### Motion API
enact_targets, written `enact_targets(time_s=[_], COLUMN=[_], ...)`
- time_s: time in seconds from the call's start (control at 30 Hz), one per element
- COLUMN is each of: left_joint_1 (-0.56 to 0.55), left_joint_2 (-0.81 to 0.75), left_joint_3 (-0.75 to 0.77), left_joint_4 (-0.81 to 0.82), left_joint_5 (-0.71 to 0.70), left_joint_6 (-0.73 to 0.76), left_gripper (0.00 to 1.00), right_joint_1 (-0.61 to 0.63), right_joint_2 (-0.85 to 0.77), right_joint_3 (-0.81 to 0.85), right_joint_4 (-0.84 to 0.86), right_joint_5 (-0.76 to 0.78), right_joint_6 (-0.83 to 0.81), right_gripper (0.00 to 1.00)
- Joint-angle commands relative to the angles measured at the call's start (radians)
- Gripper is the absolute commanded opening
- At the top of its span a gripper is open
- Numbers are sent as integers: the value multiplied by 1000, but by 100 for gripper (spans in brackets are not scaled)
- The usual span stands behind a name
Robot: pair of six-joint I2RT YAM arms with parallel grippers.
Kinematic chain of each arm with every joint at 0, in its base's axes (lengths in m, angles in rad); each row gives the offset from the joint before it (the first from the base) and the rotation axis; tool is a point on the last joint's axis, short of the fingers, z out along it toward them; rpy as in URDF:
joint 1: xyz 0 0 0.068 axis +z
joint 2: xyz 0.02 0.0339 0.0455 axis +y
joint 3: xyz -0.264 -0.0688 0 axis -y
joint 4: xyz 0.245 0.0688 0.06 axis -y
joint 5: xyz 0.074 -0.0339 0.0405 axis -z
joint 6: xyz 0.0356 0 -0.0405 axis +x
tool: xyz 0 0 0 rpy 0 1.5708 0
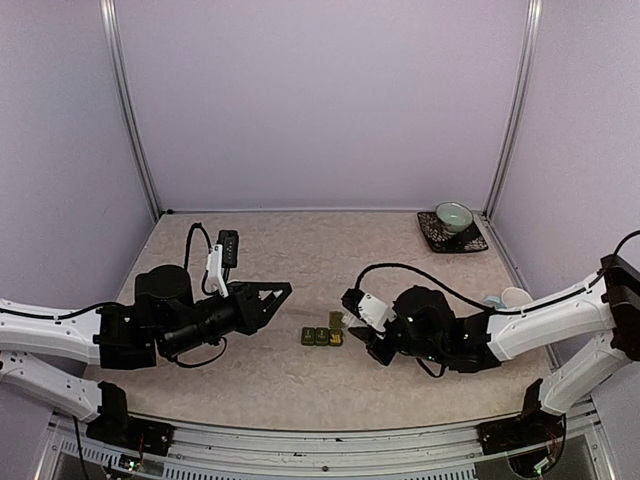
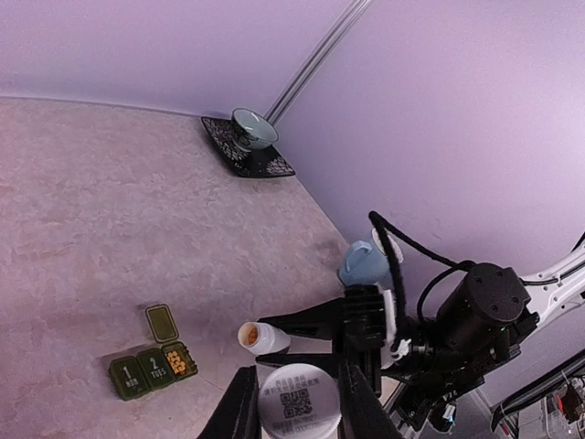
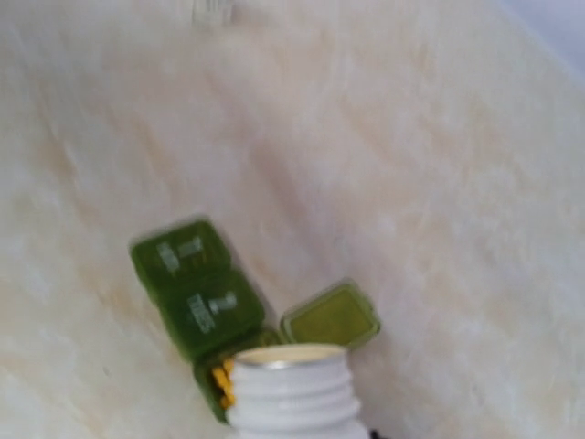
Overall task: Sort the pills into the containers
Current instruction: Close the lid of the pill bottle.
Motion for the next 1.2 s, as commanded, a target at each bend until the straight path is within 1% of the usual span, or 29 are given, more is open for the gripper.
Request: enact_targets(time_s=[0.0, 0.1, 0.23, 0.4, 0.47, 0.57, 0.73, 1.17], left_joint_1=[-8, -10, -11, -10, -10, -9, -9, -9], left_joint_2=[-5, 8, 44, 110, 145, 204, 266, 309], left_joint_3=[22, 36, 73, 157, 203, 266, 335, 368], left_joint_4=[-15, -7, 11, 32, 40, 46, 39, 37], left_joint_5=[-3, 19, 84, 217, 284, 367, 412, 373], left_joint_6=[6, 18, 44, 95, 110, 118, 109, 111], left_gripper=[14, 14, 14, 15, 15, 15, 15, 15], right_joint_1=[-10, -11, -11, -11, -11, -10, -3, 37], right_joint_2=[-127, -198, -280, -350, -360, -350, -346, -350], right_joint_3=[-95, -149, -204, -271, -278, -254, -231, -200], right_joint_4=[256, 337, 441, 610, 648, 643, 621, 594], right_joint_5=[-74, -116, -177, -235, -255, -294, -302, -327], right_joint_6=[14, 3, 2, 26, 43, 58, 65, 86], right_gripper=[0, 0, 0, 0, 0, 0, 0, 0])
